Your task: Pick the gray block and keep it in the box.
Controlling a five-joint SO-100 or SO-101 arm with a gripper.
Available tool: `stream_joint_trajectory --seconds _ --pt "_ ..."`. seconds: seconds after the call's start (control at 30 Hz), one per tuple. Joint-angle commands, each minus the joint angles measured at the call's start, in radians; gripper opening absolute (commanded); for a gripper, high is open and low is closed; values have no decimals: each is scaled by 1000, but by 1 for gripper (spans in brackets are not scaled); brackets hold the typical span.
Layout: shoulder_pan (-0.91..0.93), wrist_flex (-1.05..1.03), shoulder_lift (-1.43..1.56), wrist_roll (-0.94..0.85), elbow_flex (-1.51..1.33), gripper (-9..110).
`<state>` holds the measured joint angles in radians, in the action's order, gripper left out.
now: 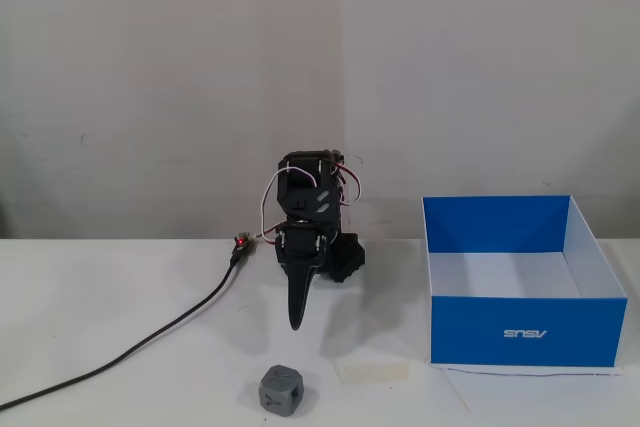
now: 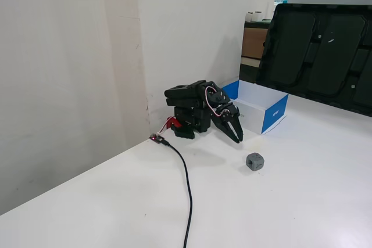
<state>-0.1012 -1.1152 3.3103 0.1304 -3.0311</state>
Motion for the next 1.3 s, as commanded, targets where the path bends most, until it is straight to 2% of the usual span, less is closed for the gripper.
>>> stream_joint_trajectory --seconds 0.0,0.5,0.8,1.27 --pt "-2 0 118 5 -9 0" --pt "-3 25 52 17 48 0" --pt "12 87 -345 63 272 0" --pt "15 112 -788 183 520 2"
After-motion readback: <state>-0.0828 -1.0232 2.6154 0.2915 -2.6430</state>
